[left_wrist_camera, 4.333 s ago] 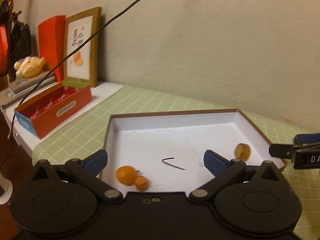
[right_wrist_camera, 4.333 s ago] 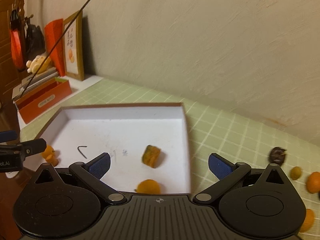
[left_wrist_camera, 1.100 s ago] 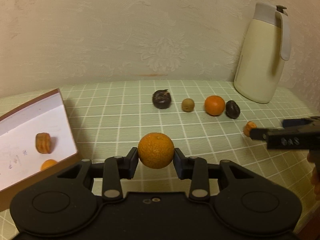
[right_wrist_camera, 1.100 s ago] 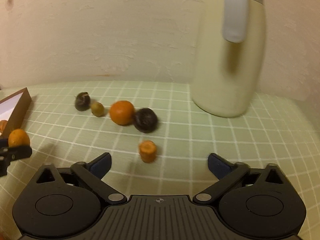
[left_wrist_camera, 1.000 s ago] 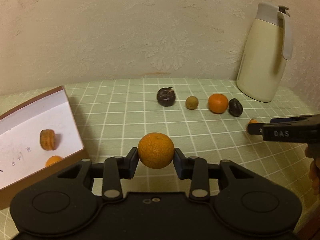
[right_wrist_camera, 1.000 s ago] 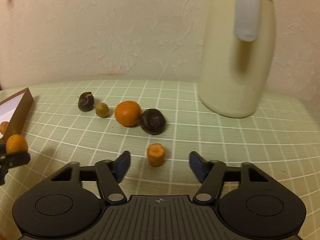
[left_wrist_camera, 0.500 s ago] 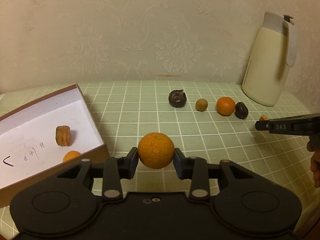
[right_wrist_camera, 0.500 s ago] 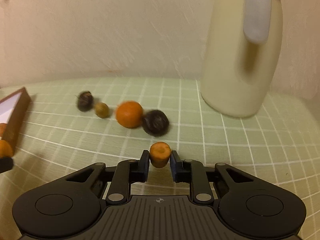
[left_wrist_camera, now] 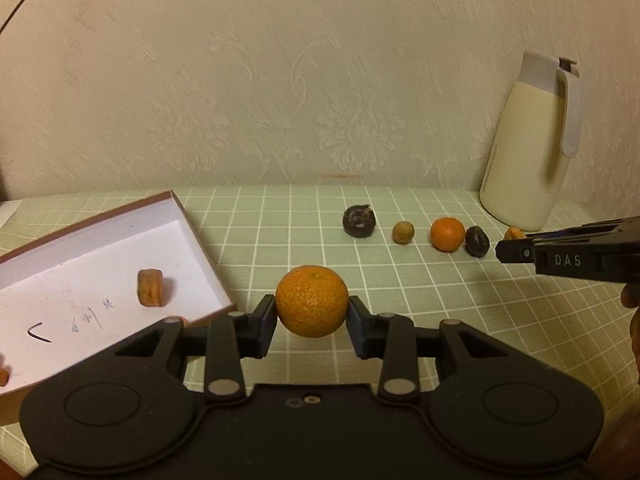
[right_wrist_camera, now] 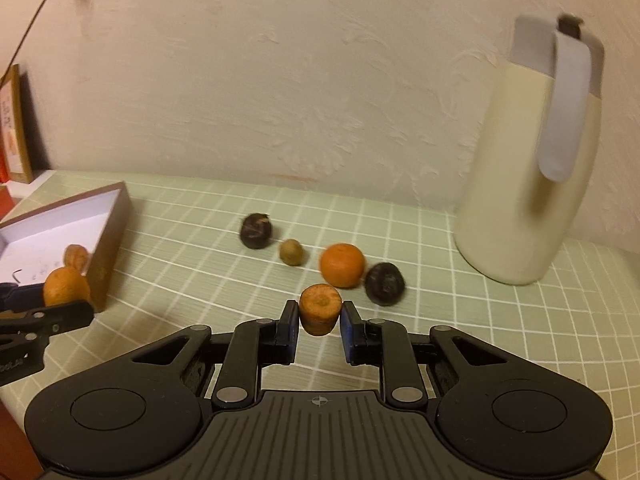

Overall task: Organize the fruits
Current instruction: 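Carry the orange and carrot piece over the box and open both tools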

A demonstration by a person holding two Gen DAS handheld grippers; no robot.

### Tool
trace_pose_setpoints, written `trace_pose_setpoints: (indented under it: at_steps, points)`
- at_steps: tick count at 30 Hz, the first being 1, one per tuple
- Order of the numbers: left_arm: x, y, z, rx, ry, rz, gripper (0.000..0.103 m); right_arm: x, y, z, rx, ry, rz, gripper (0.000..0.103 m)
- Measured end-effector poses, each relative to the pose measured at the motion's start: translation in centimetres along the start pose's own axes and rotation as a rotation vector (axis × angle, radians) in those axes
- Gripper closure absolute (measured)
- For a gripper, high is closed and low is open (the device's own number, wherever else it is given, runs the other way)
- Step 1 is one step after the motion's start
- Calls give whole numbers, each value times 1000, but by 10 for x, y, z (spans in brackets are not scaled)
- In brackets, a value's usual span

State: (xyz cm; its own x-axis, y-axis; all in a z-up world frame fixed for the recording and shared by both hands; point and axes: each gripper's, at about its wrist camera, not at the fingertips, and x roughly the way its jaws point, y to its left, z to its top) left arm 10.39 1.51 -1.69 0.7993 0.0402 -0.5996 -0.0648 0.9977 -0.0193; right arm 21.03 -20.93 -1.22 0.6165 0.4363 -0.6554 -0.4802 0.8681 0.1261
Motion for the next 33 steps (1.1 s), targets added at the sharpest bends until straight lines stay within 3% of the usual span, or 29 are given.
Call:
trace_pose_setpoints:
  at_steps: [33]
  points:
    - [-42,85,-7,-94,-50,128,75,6,125,19,-175,-46,210,81]
